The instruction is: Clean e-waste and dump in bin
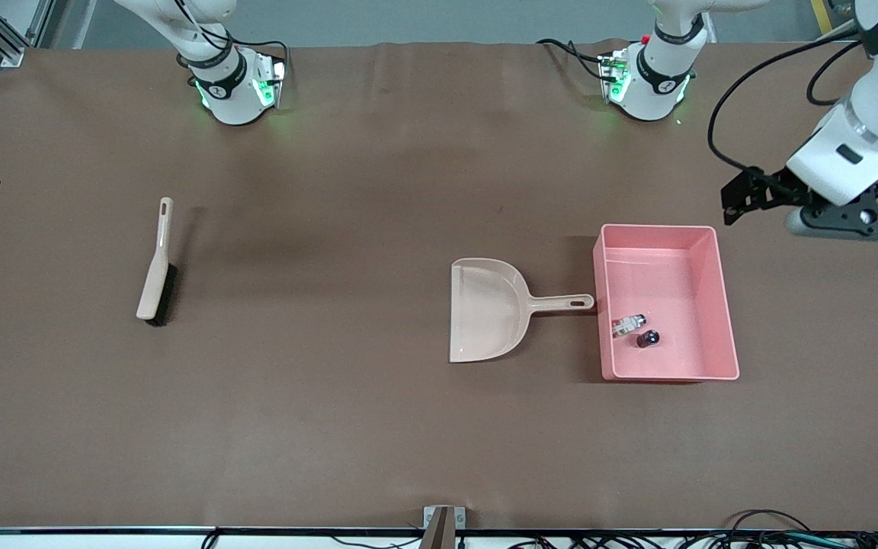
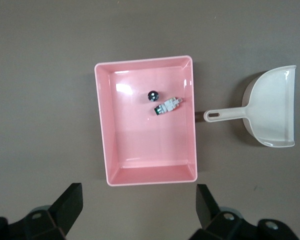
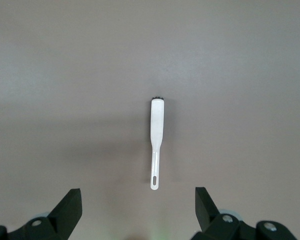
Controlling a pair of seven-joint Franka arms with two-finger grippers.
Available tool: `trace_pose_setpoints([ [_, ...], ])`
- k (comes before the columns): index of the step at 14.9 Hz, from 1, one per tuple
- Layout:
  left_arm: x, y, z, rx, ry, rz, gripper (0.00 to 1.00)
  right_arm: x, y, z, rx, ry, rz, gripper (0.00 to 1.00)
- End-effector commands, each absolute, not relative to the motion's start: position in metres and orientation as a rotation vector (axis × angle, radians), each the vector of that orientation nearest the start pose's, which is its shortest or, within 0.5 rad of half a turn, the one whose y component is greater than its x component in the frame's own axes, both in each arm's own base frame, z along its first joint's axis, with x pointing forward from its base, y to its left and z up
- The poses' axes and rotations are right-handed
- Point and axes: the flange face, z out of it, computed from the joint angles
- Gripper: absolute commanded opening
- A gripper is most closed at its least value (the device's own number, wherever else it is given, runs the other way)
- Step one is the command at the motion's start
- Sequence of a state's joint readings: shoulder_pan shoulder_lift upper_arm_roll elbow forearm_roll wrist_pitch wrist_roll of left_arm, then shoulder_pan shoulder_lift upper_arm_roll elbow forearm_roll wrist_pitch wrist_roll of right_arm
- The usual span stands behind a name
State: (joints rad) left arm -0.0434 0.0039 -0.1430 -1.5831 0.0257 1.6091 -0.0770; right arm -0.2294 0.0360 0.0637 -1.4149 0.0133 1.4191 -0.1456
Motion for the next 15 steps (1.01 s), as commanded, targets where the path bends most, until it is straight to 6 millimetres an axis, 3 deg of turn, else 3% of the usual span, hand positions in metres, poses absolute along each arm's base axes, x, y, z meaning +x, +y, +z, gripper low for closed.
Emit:
trace_pose_setpoints([
  [1,0.512,-0.098,0.622,-3.121,0.112,-0.046,1.0,0.537,-0.092,0.669,-3.122,0.007,0.041,1.0],
  [3,0.502,-0.095,0.622,-3.117,0.092,-0.037,1.0,0.537,-0.092,0.669,-3.123,0.007,0.041,1.0],
  [7,0.504,-0.077,0.627,-3.115,0.069,-0.05,1.0,0.536,-0.092,0.67,-3.122,0.004,0.051,1.0],
  [15,0.502,-0.076,0.628,-3.113,0.035,-0.034,1.0,0.536,-0.088,0.671,-3.121,0.006,0.048,1.0],
])
